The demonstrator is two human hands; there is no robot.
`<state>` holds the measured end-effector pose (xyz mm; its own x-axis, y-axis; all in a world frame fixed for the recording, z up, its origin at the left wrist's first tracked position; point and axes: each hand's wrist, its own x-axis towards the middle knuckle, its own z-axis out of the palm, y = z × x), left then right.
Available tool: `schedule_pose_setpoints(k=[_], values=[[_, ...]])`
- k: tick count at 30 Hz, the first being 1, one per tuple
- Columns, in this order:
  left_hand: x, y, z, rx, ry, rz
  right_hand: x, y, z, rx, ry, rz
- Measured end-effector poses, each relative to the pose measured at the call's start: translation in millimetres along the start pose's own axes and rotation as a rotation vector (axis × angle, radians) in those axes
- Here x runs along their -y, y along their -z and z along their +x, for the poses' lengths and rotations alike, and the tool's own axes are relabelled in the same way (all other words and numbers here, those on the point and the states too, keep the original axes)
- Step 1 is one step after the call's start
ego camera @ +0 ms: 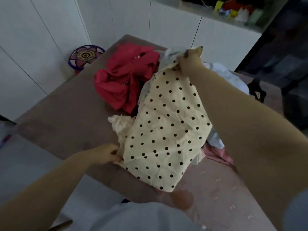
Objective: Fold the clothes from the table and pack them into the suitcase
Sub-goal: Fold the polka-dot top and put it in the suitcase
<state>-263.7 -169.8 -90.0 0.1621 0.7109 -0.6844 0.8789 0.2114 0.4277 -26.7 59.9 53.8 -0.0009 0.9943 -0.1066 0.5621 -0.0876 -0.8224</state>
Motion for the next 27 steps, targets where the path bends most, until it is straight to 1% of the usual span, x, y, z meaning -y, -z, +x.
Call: schedule_pose_setpoints(k=[2, 3, 4, 5, 6, 7, 8, 9, 10, 11, 12, 14, 15, 17, 19, 21, 23, 25, 27], values=[[5.7, -0.3, 0.1, -0.002, -0.021, 0.012, -15.3, -16.6, -9.5, 0.119, 0.03, -0.154], [6.1, 1.0, -0.1, -0.032, -0.031, 0.028, -22.8, -20.0, -20.3, 0.167, 0.093, -0.228], [6.7, 1.8, 1.4, -0.087, -0.054, 0.047, -28.7, -20.7, -34.8, 0.17, 0.185, -0.288], [6.1, 2.7, 3.7, -0.192, -0.08, 0.049, -35.8, -20.5, -51.5, 0.115, 0.319, -0.326], [2.8, 4.6, 4.0, -0.344, -0.125, 0.009, -44.1, -20.0, -69.2, 0.016, 0.454, -0.36], [-3.0, 7.1, 3.3, -0.515, -0.211, -0.043, -55.9, -21.1, -87.9, -0.091, 0.582, -0.397], [-11.0, 9.2, 2.7, -0.665, -0.344, -0.049, -69.4, -23.3, -105.0, -0.193, 0.651, -0.431], [-20.7, 8.9, 3.1, -0.747, -0.5, 0.01, -83.9, -25.8, -122.6, -0.267, 0.674, -0.462], [-30.7, 5.6, 3.6, -0.764, -0.649, 0.127, -100.1, -30.2, -138.1, -0.294, 0.671, -0.489], [-39.6, -1.9, 6.4, -0.74, -0.768, 0.281, -117.4, -36.0, -153.5, -0.276, 0.667, -0.532], [-43.9, -12.2, 12.1, -0.687, -0.828, 0.44, -134.5, -41.7, -168.0, -0.22, 0.658, -0.598], [-39.3, -29.8, 30.4, -0.589, -0.796, 0.693, -165.9, -51.0, -189.5, -0.101, 0.637, -0.785], [-32.5, -35.7, 41.4, -0.572, -0.773, 0.774, -177.6, -52.7, -197.8, -0.072, 0.609, -0.864], [-20.2, -37.9, 57.7, -0.565, -0.771, 0.852, -191.0, -52.1, -213.8, -0.075, 0.578, -0.926], [-14.5, -35.2, 65.4, -0.565, -0.79, 0.866, -199.4, -51.2, -234.2, -0.094, 0.672, -0.935], [-15.2, -32.6, 62.9, -0.562, -0.819, 0.88, -214.3, -54.7, -256.4, -0.033, 0.786, -0.957], [-15.0, -32.0, 58.4, -0.606, -0.913, 0.895, -230.6, -61.9, -273.5, 0.046, 0.822, -1.012], [-13.1, -31.6, 53.4, -0.668, -1.04, 0.895, -239.8, -69.0, -280.8, 0.106, 0.815, -1.07], [-11.7, -33.6, 48.8, -0.744, -1.147, 0.923, -240.2, -72.4, -279.5, 0.126, 0.806, -1.098]])
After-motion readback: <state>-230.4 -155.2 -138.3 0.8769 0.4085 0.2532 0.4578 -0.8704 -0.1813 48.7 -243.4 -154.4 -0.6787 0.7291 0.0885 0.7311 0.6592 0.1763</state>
